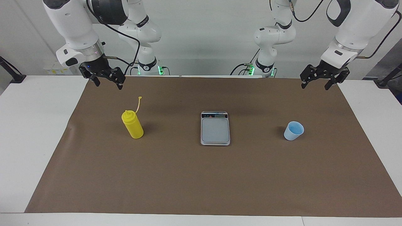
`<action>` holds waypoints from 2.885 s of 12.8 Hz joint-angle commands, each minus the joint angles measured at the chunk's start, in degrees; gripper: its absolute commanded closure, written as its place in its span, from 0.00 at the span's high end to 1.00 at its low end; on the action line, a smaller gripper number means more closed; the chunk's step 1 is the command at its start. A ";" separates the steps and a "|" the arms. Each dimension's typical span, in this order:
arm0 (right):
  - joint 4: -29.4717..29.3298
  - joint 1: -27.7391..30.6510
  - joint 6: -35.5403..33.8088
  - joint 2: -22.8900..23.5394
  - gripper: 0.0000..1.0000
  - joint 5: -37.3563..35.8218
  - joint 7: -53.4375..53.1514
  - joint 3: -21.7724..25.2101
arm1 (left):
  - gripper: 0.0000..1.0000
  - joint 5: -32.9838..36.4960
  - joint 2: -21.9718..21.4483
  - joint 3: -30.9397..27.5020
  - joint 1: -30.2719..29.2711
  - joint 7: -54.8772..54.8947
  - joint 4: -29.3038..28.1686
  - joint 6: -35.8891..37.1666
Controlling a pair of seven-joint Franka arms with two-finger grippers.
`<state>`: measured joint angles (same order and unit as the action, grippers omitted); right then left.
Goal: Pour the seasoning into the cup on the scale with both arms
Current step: 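Reach the left gripper to the light blue cup and grasp it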
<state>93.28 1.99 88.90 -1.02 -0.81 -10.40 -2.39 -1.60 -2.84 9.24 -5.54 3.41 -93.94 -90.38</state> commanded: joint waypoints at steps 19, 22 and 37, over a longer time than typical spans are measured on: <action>-11.81 0.74 -6.46 2.08 1.00 0.46 -0.06 -0.51 | 1.00 -0.77 1.35 -0.45 -7.03 -3.48 -17.22 -22.00; -10.31 0.12 -6.28 1.55 1.00 0.72 0.28 -0.77 | 1.00 -0.86 4.58 -0.36 -6.51 -7.43 -22.33 -31.41; -8.03 0.47 -3.73 1.02 1.00 0.72 0.11 -0.77 | 0.44 -2.09 9.96 -0.19 -4.04 -19.14 -30.25 -43.92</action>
<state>83.84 1.81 83.99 0.72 -0.68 -10.42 -2.88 -2.59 7.31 9.62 -10.21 -15.52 -123.42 -133.11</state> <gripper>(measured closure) 0.000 0.066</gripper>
